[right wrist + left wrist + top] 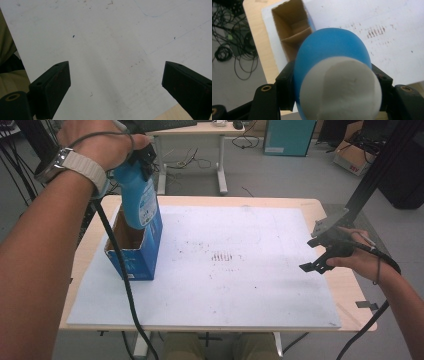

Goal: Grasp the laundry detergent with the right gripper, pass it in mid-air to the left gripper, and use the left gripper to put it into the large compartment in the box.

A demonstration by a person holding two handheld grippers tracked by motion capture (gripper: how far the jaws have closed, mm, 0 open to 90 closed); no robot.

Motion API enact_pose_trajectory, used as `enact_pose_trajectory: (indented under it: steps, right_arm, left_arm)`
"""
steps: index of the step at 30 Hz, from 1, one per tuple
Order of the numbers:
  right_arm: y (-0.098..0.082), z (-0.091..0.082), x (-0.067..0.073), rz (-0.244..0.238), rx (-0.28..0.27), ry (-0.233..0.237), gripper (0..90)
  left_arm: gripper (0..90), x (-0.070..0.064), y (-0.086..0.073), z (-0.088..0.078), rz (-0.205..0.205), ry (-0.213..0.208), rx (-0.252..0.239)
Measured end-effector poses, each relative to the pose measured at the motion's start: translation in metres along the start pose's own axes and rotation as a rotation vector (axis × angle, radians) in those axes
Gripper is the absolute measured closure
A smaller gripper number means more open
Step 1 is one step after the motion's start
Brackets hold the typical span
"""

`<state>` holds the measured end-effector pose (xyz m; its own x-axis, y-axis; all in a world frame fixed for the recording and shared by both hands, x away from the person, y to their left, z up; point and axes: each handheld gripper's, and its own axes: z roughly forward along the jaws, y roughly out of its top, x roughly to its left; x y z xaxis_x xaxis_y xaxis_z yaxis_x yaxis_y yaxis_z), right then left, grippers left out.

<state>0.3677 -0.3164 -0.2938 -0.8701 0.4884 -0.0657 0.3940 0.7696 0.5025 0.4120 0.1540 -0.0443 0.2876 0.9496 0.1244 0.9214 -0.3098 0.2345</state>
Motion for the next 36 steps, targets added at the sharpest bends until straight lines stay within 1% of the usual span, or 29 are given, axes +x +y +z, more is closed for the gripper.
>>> enact_pose_trajectory:
  steps: [1,2,5,7,9,14,16,18,19,22,25,26,29,30,31,34,36]
  right_arm:
    - [0.0,0.0,0.0,0.003,0.008,0.002,8.0]
    - [-0.001,0.0,0.0,0.007,0.01,0.002,8.0]
    - [-0.002,0.001,-0.001,0.008,0.008,0.003,8.0]
    - [-0.003,0.001,-0.001,0.004,0.005,-0.007,8.1]
    - [-0.005,0.002,-0.002,0.006,0.0,-0.008,8.0]
    - [-0.008,0.004,-0.003,0.013,0.018,-0.006,8.0]
    - [-0.008,0.005,-0.003,0.015,0.011,-0.009,8.1]
    - [-0.008,0.006,-0.003,0.02,0.016,-0.008,8.1]
    - [-0.008,0.007,-0.003,0.018,0.018,-0.007,8.0]
    - [-0.008,0.009,-0.003,0.017,0.013,-0.016,8.7]
    - [-0.009,0.011,-0.003,0.017,0.018,-0.01,9.1]
    - [-0.009,0.011,-0.004,0.01,0.023,-0.008,9.1]
    - [-0.01,0.012,-0.003,0.019,0.029,-0.007,9.1]
    - [-0.01,0.013,-0.004,0.01,0.029,-0.004,9.0]
    - [-0.011,0.013,-0.004,0.018,0.029,-0.005,9.1]
    - [-0.012,0.013,-0.004,0.018,0.03,-0.006,9.1]
    - [-0.013,0.013,-0.004,0.02,0.03,-0.008,9.0]
  left_arm:
    - [37.7,0.003,0.0,0.001,0.001,0.004,-0.005]
    - [37.7,0.006,0.0,0.003,-0.015,0.007,0.003]
    - [37.7,0.016,0.0,0.009,-0.047,0.013,-0.002]
    - [37.7,0.022,-0.001,0.014,-0.07,0.014,-0.005]
    - [37.7,0.028,-0.002,0.019,-0.086,0.017,-0.008]
    - [37.7,0.039,-0.003,0.032,-0.118,0.02,-0.011]
    - [37.7,0.044,-0.004,0.036,-0.132,0.016,-0.013]
    - [37.7,0.047,-0.004,0.04,-0.144,0.011,-0.014]
    - [37.7,0.048,-0.003,0.042,-0.146,0.013,-0.02]
    - [37.7,0.05,-0.003,0.05,-0.144,0.019,-0.017]
    - [37.7,0.053,-0.003,0.057,-0.152,0.015,-0.026]
    - [37.7,0.054,-0.003,0.06,-0.153,0.012,-0.024]
    - [37.7,0.057,-0.004,0.068,-0.159,0.007,-0.024]
    - [37.7,0.057,-0.004,0.071,-0.161,0.007,-0.024]
    - [37.7,0.058,-0.005,0.073,-0.162,0.008,-0.025]
    - [37.7,0.059,-0.006,0.083,-0.169,0.015,-0.032]
    - [37.7,0.06,-0.007,0.092,-0.176,0.007,-0.019]
